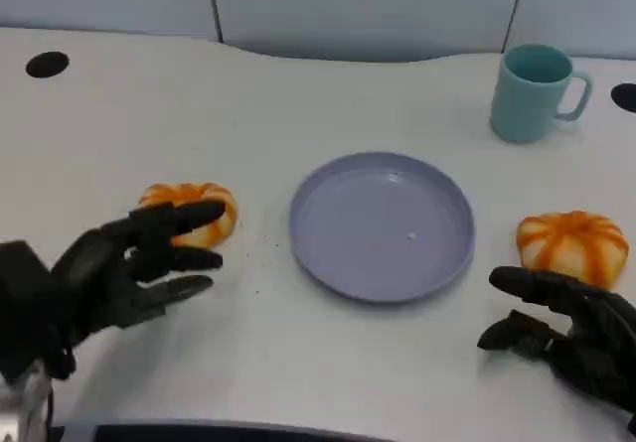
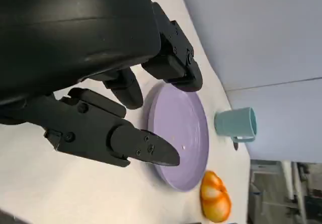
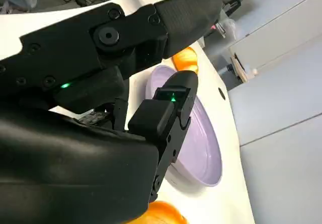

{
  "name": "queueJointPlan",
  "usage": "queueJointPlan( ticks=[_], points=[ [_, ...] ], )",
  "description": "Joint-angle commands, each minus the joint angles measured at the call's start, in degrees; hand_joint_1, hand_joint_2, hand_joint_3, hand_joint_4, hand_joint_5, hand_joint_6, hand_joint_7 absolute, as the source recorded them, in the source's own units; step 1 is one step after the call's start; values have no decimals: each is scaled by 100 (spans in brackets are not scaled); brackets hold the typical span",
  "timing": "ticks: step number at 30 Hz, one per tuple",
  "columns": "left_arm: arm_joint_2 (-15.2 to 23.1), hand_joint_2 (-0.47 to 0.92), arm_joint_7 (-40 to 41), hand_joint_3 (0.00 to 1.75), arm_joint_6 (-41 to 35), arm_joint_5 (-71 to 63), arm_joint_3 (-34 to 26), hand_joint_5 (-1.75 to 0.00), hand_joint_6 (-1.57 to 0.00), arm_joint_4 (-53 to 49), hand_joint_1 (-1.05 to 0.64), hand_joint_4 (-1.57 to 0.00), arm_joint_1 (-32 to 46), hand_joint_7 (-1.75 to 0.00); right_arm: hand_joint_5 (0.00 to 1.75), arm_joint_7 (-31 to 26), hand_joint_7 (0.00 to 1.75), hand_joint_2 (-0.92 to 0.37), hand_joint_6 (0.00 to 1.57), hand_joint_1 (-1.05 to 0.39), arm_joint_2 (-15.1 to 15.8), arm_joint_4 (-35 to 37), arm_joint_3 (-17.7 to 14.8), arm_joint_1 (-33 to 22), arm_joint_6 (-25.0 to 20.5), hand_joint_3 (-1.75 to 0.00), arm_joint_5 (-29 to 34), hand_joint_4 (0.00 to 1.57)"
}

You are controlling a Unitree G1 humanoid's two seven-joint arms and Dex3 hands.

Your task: Grasp the bread from the table and place it into the plate.

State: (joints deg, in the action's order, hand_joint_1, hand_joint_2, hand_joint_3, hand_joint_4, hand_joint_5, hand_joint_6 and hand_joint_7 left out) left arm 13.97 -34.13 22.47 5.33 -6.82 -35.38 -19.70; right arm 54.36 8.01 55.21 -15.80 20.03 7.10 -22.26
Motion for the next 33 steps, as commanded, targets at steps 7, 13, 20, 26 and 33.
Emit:
queueJointPlan(
  ticks=[7, 13, 20, 26, 33],
  points=[
    [951, 91, 1768, 1, 789, -2544, 981, -35, -35, 397, -62, -20, -359, 0, 112, -69, 1, -92, 96, -41, 14, -1, 23, -156, -43, -9, 46, 55],
    [1146, 89, 2468, 0, 425, -3464, 1349, -28, -34, 814, -67, -21, -412, 0, 112, -85, 1, -92, 96, -41, 5, -21, 28, -168, -43, -10, 45, 54],
    [1274, 91, 2582, 1, -461, -4274, 1707, -20, -27, 1385, -73, -17, -548, 0, 112, -166, 2, -92, 97, -42, -5, -81, 58, -189, -43, -9, 65, 55],
    [1315, 91, 2523, 0, -1089, -4839, 2086, -14, -24, 1347, -74, -11, -923, 0, 111, -116, 2, -92, 97, -42, -14, -23, 31, -172, -5, -8, 40, 56],
    [1237, 90, 2576, 0, -1470, -5100, 2480, -11, -22, 820, -73, -10, -1441, 0, 112, -143, 2, -92, 96, -43, 0, -47, 66, -179, 1, -9, 85, 56]
  ],
)
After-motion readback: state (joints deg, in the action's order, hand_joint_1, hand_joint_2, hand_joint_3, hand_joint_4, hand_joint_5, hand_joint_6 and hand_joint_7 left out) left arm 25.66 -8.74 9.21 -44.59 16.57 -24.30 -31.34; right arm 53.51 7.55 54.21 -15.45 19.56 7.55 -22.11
